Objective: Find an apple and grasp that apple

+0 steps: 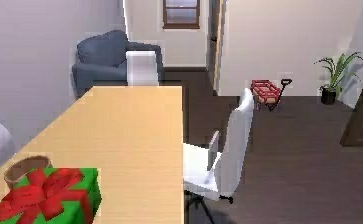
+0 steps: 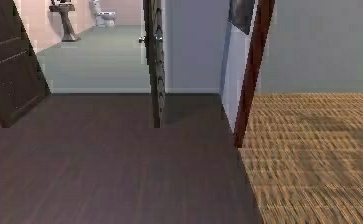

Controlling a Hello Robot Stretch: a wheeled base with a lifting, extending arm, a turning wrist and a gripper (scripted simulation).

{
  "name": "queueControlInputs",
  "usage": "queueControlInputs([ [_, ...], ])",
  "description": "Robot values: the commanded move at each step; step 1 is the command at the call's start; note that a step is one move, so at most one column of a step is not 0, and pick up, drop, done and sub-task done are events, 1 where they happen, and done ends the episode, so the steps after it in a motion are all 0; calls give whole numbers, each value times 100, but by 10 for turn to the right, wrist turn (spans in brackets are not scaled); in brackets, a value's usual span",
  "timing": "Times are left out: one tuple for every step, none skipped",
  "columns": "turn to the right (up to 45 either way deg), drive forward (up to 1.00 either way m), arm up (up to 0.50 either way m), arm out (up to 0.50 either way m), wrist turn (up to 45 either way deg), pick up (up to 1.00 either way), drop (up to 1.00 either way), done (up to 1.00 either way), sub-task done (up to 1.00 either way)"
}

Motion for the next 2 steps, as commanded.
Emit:
queueControlInputs([
  [450, 0, 0, 0, 0, 0, 0, 0, 0],
  [450, 0, 0, 0, 0, 0, 0, 0, 0],
])
